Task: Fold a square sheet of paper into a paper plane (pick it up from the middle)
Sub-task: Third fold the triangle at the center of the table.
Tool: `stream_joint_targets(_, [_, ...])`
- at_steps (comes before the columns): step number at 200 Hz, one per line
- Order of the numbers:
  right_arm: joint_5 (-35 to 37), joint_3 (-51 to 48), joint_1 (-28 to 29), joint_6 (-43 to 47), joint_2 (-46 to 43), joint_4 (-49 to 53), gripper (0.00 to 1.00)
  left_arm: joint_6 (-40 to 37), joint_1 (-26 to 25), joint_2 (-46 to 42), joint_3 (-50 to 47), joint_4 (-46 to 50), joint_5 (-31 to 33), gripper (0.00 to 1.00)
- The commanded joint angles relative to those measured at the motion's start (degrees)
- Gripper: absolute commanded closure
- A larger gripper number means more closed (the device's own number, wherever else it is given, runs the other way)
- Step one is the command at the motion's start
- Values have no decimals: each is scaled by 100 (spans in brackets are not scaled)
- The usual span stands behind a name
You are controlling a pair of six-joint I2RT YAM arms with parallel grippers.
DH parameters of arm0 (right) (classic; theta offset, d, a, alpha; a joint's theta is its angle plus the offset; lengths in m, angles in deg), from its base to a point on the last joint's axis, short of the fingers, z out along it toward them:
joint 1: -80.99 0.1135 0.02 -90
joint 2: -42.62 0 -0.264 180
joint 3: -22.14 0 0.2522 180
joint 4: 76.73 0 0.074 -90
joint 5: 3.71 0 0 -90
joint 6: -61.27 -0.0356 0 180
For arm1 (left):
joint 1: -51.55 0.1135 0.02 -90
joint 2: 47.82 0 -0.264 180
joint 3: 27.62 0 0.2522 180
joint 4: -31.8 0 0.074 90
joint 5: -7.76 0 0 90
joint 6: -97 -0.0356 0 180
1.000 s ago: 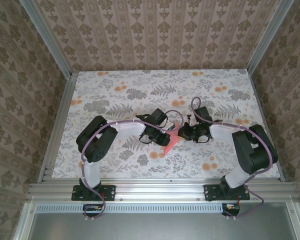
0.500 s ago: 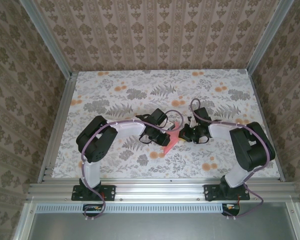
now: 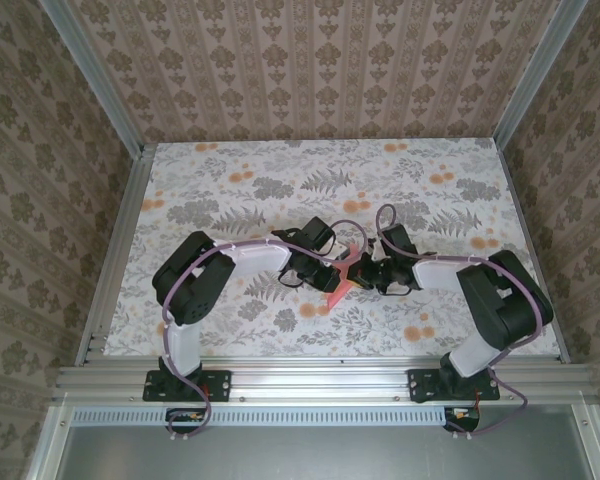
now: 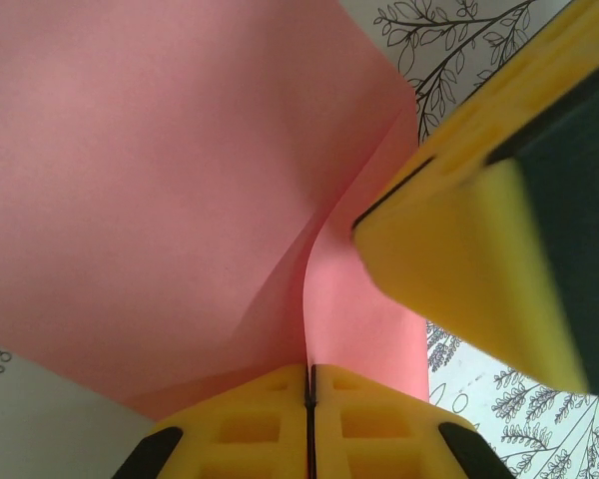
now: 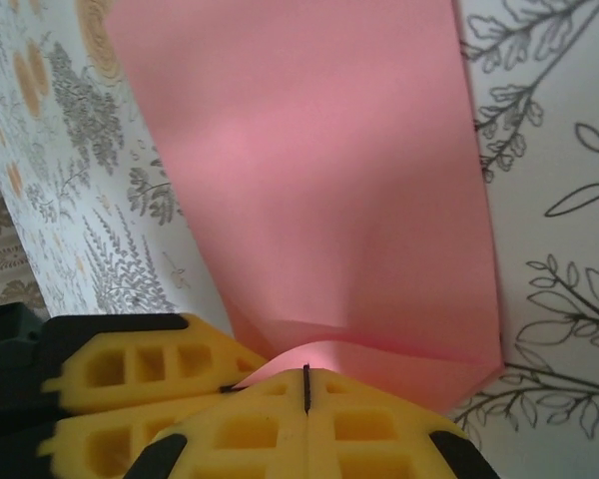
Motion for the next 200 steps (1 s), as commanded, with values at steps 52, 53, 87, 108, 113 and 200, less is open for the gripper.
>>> stream_joint_targets(52, [-80,-259,-1,-186,261,-532,93,23,-17,120,-64,427,453,93])
stream_joint_targets(53, [-78,-260,-1,-186,234,-515,93,22,-20,124,-64,424,454,93])
stream_joint_targets(87, [-16,-374,34,-195,-434,-184,93,22,-17,119,-58,416,455,93])
stream_joint_targets(108, [-32,-482,129,-346,-514,-314,93,-14,-19,119,-41,423,422,93])
stream_joint_targets(113, [-20,-469,167,-355,-482,-341,93,-22,-20,119,-42,417,404,93])
stream_joint_targets(200, [261,-480,343,-330,72,-293,94,24,-21,146,-72,395,428,93])
